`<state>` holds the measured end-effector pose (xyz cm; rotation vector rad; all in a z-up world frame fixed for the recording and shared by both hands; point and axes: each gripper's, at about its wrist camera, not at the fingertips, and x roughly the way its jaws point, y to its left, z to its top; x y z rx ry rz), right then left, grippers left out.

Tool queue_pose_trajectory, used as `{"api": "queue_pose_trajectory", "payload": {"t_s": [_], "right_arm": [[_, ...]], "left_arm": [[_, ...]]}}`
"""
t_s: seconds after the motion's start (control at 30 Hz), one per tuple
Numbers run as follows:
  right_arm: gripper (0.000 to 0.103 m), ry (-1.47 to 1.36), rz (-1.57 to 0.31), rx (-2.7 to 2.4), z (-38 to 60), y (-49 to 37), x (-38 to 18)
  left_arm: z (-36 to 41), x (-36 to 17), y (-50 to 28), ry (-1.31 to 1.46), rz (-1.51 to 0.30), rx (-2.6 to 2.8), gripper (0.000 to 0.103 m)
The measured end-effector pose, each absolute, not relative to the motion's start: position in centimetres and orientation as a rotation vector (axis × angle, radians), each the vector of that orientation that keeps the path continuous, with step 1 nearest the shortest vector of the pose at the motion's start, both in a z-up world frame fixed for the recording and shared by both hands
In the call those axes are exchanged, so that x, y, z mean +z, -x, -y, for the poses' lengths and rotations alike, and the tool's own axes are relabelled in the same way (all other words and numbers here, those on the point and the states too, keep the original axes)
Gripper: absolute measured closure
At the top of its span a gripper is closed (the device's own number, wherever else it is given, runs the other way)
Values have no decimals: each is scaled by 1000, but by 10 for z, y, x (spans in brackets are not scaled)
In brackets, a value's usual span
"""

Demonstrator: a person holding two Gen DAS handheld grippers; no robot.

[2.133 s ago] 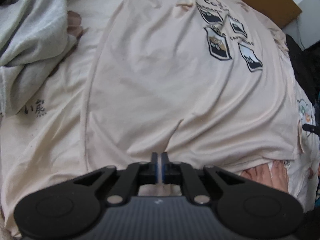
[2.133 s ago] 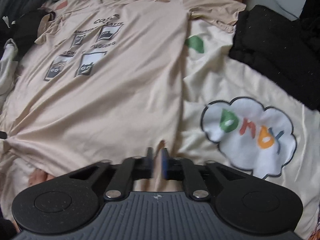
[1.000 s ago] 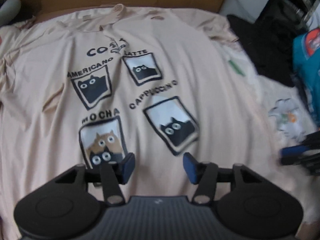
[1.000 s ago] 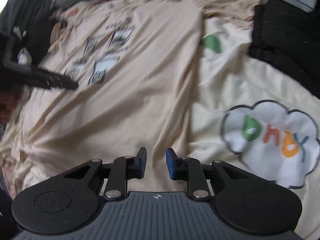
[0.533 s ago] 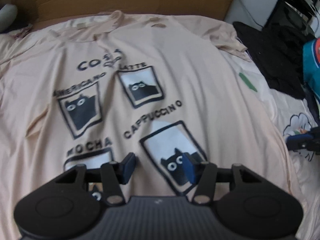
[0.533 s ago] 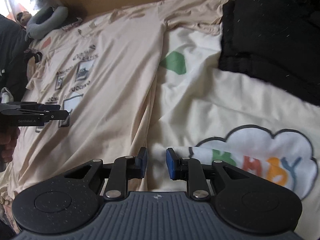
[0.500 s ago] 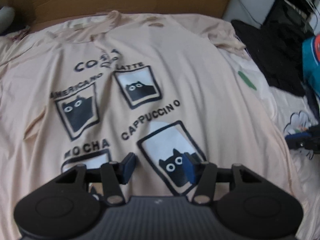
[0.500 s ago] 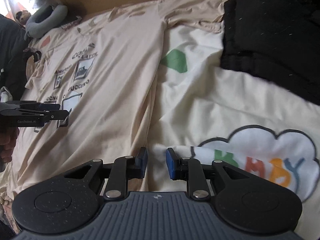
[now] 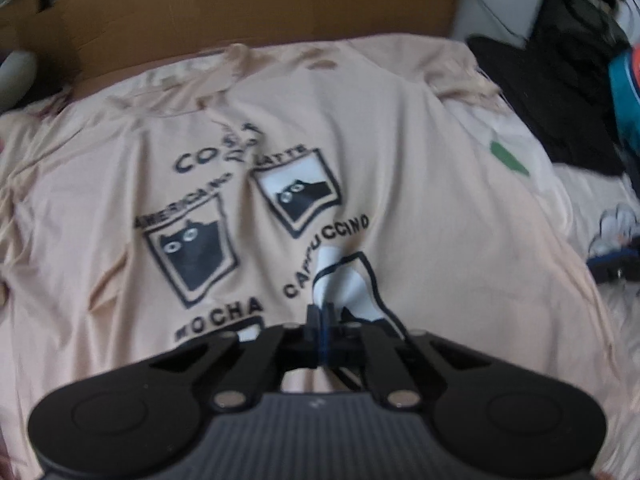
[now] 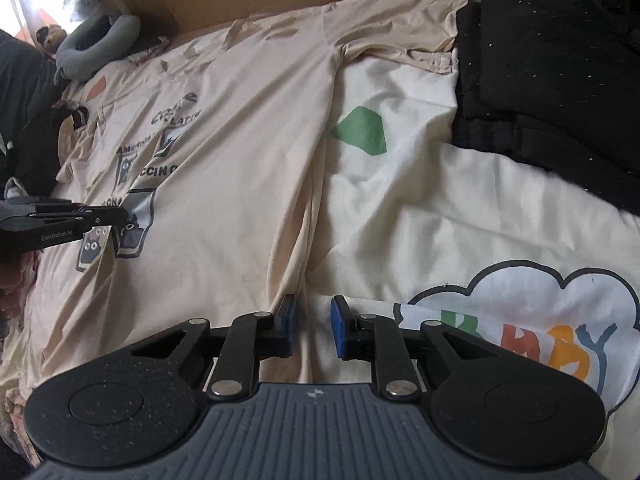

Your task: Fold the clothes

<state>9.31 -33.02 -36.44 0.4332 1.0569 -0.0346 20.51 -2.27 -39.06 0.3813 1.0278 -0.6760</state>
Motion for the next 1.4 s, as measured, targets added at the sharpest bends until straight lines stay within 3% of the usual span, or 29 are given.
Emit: {"api": "queue_pose_trajectory", "payload": {"t_s": [0.27,0.3,0.37,0.43,0.57,0.77,1.23,1.3,1.33,1.37,1.4], "right_arm": [[81,-435,-1114,-13,325,-90,-374],[82,-429,-1122,-11,324,-90,-375],[103,-431,-1125,-14,327,-89,-375],[103,-434,-1127,-17,329,-87,-375],[103,-403,-1138,-54,333,-76,-370],[103,-436,-1167,-124,346,-51,-373],[102,-469,-1063,-139,344,-81,-361],[97,-450,-1054,-131,342,-97,-362],[85,-443,-1047,-132,341,-105,-362],[74,-437,-1040,-133,341,-112,-363],[71,-430,-1030,-130,341,-121,-364]], "left_arm": [[7,-387,-213,-333,-1058,-635,100],[0,-387,-215,-332,-1058,-615,97],[-16,-385,-220,-331,-1054,-568,91],[-33,-384,-224,-330,-1051,-521,78],[-65,-381,-233,-327,-1043,-428,78],[-114,-377,-247,-323,-1028,-289,64],[-168,-391,-287,-221,-976,-234,66],[-165,-396,-292,-221,-970,-247,66],[-163,-399,-295,-227,-974,-252,68],[-163,-402,-297,-231,-980,-255,73],[-163,-402,-300,-239,-981,-259,92]]}}
